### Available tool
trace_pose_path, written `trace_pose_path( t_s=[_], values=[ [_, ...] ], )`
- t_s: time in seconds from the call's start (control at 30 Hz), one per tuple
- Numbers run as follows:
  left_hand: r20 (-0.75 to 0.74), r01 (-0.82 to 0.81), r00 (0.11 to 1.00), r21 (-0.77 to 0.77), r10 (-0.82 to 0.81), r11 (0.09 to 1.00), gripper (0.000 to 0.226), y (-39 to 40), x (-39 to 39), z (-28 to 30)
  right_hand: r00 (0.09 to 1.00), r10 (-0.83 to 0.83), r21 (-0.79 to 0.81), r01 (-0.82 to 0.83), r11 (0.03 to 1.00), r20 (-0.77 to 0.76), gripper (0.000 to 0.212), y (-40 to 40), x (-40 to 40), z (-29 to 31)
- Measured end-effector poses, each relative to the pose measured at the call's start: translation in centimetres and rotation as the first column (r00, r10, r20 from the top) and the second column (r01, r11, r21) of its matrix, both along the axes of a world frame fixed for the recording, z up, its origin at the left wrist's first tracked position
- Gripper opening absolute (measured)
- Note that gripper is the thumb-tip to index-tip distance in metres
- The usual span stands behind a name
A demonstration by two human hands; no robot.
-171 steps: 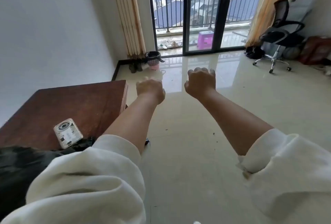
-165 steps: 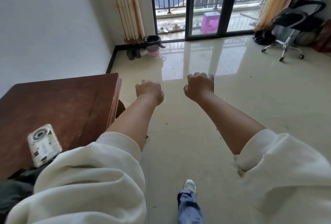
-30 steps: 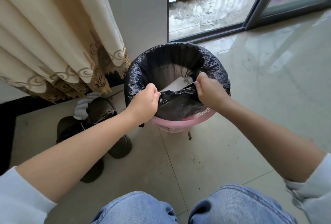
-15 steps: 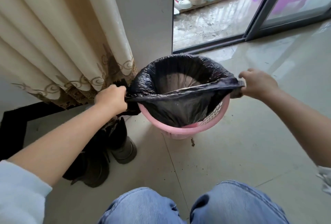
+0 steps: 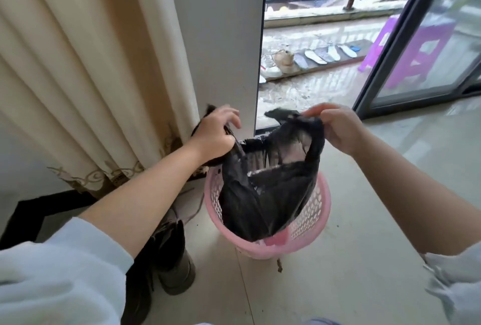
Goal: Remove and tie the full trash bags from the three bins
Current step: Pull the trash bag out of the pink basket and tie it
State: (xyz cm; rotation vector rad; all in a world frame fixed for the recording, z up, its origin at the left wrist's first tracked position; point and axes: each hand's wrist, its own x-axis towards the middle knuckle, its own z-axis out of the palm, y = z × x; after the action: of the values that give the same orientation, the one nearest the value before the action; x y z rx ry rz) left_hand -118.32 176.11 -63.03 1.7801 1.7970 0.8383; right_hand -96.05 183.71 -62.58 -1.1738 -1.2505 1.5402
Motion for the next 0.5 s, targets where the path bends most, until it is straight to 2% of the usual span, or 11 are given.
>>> trace_pose_path(
  t_s=[0.07,0.1,0.13,0.17,0.2,0.23,0.27,0.3,0.37,0.43,0.5],
  values=[
    [0.368,0.026,0.929,0.035,-0.038,0.999,0.029,-0.4,1.3,1.9,0.997,0.059,-0.008,-0.059,0.998,-0.052,0.045,-0.5,0.0,1.1],
    [0.467,-0.008,0.884,0.047,-0.015,0.999,0.025,-0.4,1.8,2.3,0.996,0.08,-0.016,-0.079,0.997,0.042,0.035,-0.8,0.0,1.3],
    [0.481,-0.067,0.876,0.025,0.047,0.997,0.024,-0.3,2.0,2.2,0.963,0.117,-0.004,-0.12,0.993,0.241,0.017,-1.0,-0.1,1.3],
    [0.401,-0.146,0.905,-0.029,0.145,0.989,0.032,0.0,1.9,1.8,0.852,0.162,-0.002,-0.185,0.983,0.498,0.012,-1.2,-0.3,1.2],
    [0.233,-0.228,0.94,-0.112,0.248,0.967,0.045,0.2,1.5,1.2,0.66,0.201,-0.02,-0.272,0.962,0.724,0.032,-1.3,-0.4,0.9],
    [0.04,-0.287,0.953,-0.197,0.3,0.938,0.055,0.4,1.0,0.6,0.432,0.231,-0.062,-0.372,0.926,0.872,0.052,-1.3,-0.8,0.4],
    [-0.121,-0.315,0.949,-0.285,0.292,0.905,0.052,0.3,0.3,0.1,0.214,0.243,-0.127,-0.445,0.886,0.946,0.064,-1.5,-1.4,-0.2],
    [-0.224,-0.303,0.947,-0.394,0.229,0.868,0.036,0.1,-0.2,-0.2,0.012,0.22,-0.186,-0.488,0.853,0.975,0.07,-1.8,-2.0,-0.9],
    [-0.388,-0.294,0.919,-0.567,0.065,0.769,0.009,-0.5,-1.1,-0.9,-0.316,0.101,-0.264,-0.528,0.808,0.943,0.065,-2.1,-2.9,-2.3],
    [-0.545,-0.327,0.838,-0.548,-0.032,0.77,0.019,-0.8,-1.6,-1.4,-0.455,-0.01,-0.285,-0.573,0.768,0.89,0.055,-2.3,-3.5,-3.3],
    [-0.676,-0.362,0.735,-0.459,-0.055,0.811,0.034,-0.8,-2.1,-2.0,-0.441,-0.075,-0.266,-0.658,0.704,0.894,0.058,-2.4,-3.8,-4.1]
  ],
)
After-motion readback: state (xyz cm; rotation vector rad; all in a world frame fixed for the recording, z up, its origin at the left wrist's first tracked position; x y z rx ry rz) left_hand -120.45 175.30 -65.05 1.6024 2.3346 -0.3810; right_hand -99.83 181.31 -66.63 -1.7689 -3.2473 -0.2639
